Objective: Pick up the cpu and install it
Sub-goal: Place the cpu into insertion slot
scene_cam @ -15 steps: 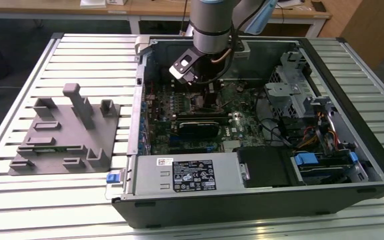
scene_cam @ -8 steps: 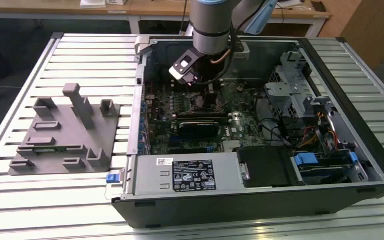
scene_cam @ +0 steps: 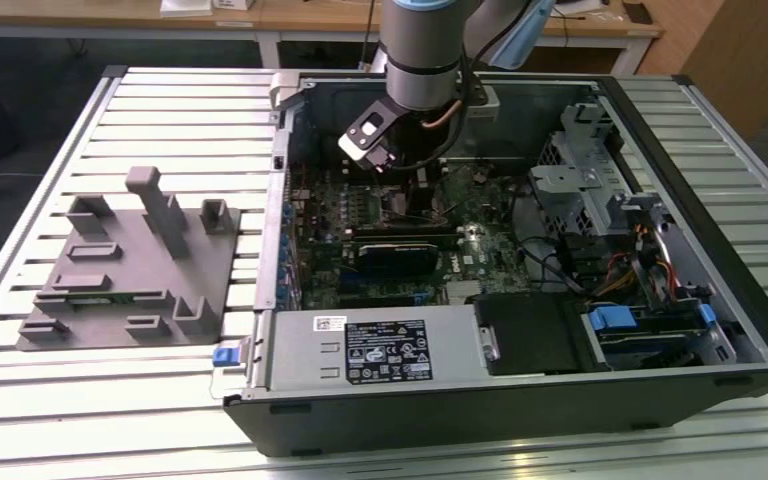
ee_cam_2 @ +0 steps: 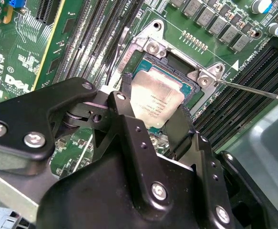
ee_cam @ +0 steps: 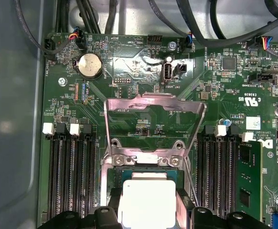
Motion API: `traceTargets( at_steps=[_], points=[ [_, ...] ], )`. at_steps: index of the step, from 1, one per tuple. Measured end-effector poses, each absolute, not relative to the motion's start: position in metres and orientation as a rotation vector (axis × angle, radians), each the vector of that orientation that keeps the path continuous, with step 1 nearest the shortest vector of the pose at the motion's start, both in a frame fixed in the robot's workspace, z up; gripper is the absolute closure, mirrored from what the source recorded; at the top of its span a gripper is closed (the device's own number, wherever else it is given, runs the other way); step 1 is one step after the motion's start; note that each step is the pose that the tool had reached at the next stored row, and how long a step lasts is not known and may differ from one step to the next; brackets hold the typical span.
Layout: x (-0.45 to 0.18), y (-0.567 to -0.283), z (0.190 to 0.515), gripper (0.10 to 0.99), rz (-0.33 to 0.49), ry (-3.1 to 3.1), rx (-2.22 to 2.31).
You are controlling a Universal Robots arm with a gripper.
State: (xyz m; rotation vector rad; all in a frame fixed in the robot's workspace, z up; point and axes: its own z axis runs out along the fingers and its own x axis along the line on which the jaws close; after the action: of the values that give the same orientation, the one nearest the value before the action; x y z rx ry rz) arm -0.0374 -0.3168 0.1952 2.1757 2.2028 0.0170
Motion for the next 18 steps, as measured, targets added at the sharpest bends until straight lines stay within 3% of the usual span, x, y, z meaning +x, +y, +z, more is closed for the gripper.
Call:
traceTargets(
  at_steps=[7,9,18],
  points=[
    [-0.0374,-0.3168,0.1951,0.553,0.017,2.203,2.176],
    [-0.0374,-0.3168,0.1951,0.478,0.017,2.203,2.176],
    [-0.0374,-0.3154,0.1948,0.478,0.025,2.206,2.179]
  ],
)
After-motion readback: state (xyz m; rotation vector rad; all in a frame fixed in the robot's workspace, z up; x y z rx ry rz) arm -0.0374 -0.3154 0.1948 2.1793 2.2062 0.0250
